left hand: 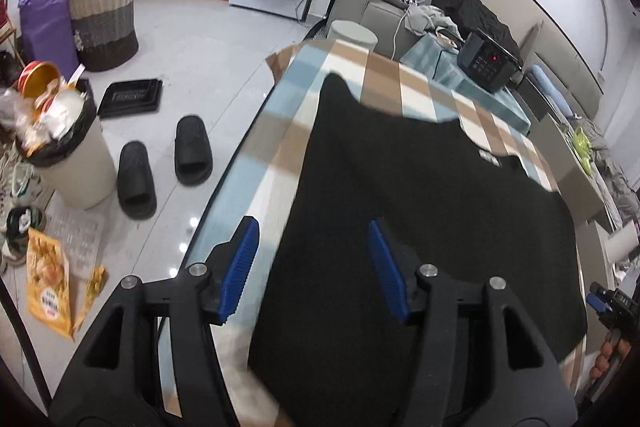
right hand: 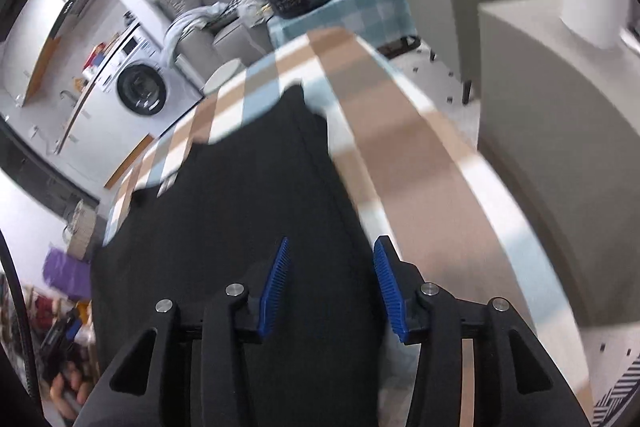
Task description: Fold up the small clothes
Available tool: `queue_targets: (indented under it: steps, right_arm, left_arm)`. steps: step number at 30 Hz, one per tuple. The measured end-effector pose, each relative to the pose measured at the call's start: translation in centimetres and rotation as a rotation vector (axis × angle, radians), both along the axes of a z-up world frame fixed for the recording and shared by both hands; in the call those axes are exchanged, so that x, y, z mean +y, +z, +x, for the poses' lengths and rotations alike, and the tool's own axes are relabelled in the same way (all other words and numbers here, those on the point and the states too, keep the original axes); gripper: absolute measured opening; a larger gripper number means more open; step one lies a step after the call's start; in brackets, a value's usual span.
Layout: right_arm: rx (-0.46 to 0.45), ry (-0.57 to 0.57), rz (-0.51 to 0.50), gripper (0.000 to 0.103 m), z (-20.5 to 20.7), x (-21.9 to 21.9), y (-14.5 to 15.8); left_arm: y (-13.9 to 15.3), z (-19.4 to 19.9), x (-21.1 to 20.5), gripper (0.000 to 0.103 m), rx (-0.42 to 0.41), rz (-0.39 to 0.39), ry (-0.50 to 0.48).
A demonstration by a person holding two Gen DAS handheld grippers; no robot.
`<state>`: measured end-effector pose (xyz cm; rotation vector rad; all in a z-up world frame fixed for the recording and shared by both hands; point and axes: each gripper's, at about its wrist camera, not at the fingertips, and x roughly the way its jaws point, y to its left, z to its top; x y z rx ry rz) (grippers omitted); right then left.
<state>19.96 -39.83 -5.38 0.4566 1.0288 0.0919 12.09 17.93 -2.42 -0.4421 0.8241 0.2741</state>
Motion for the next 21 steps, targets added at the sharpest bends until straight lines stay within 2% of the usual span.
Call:
queue_targets:
  steps: [2, 8, 13, 15, 16, 17, 19, 21]
  right_arm:
    - [0.007, -0.008, 0.019, 0.058, -2.9, -0.6, -0.2]
    - [0.030, 0.006, 0.094, 0.058, -7.6, -1.3, -1.1]
    - [0.025, 0.047, 0.118, 0.056, -8.1, -0.2, -1.8]
    - [0.000, 0.080, 0.107, 0.041, -7.7, 0.6, -1.6]
    - [-0.027, 0.094, 0.083, 0.036, -7.7, 1.0, -1.5]
    - [-0.049, 0.100, 0.046, 0.027, -7.8, 1.5, -1.3]
    - [-0.048, 0.122, 0.035, 0.013, -7.6, 2.0, -1.5]
    - [-0.062, 0.120, 0.018, 0.010, -7.9, 2.1, -1.3]
  left_arm:
    - [-0.2, -1.9, -0.7, 0.055, 0.004, -0.015, 0.005]
    - [-1.8, -5.8, -3.2, 0.055, 0.038, -0.085, -0.015]
    - [-2.9, -6.4, -5.7, 0.055, 0.067, -0.036, -0.049]
    - [-3.1, -6.2, -6.8, 0.054, 0.068, 0.004, -0.066]
    - [-3.2, -6.1, -7.1, 0.045, 0.066, 0.011, -0.074]
    - [-3.5, -5.8, -7.4, 0.027, 0.066, 0.007, -0.077]
    - [-3.6, -5.6, -7.6, 0.020, 0.065, 0.005, -0.081]
    - [-3.4, -5.8, -7.9, 0.015, 0.067, 0.015, -0.098]
